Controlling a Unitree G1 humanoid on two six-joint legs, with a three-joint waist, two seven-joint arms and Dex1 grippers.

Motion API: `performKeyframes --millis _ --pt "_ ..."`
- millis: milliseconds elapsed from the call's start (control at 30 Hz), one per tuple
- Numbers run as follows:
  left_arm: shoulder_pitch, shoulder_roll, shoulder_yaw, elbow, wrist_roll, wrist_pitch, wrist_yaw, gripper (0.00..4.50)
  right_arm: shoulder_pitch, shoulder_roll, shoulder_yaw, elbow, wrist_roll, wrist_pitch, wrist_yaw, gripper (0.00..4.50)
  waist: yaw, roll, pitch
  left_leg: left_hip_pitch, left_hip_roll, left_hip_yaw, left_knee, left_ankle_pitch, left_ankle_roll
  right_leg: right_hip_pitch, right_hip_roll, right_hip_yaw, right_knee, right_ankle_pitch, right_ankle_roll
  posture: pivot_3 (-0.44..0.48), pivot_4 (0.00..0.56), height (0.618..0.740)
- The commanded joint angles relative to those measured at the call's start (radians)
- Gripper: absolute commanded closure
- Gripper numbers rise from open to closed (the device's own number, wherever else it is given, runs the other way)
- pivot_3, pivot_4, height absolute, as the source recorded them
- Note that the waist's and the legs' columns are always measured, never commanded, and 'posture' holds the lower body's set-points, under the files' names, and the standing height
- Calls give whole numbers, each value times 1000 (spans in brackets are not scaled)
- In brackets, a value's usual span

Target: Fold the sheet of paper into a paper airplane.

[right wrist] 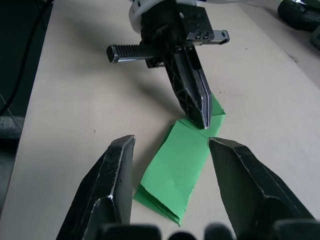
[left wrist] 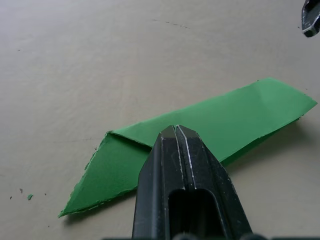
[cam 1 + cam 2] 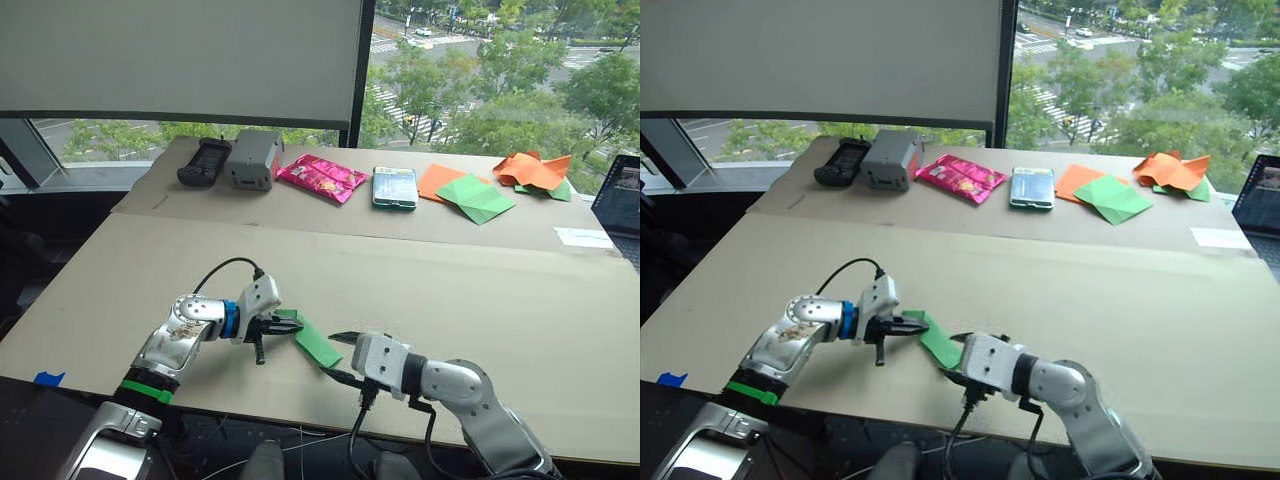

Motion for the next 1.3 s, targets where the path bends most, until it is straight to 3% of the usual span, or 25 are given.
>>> performKeyframes --millis 33,300,833,1300 --pt "-1 5 3 3 11 -24 -6 4500 -46 53 -62 -21 54 92 -70 1877 1 0 0 0 0 0 0 0 0 0 0 0 0 0 0 0 150 713" --pt "4 9 5 11 21 -30 -9 4500 -122 138 6 121 22 165 -182 4421 1 1 0 0 0 0 0 0 0 -1 0 0 1 0 0 0 150 713" --pt "-23 -9 -35 61 84 -65 5 4500 -166 162 72 254 -11 168 -246 4467 1 2 -1 0 0 0 0 0 0 -1 0 0 2 0 0 0 150 713" --pt "-30 -28 -68 81 115 -88 0 4500 -152 148 119 290 -27 329 -248 4467 1 5 -11 0 0 0 0 0 0 -1 0 0 3 0 0 0 150 713"
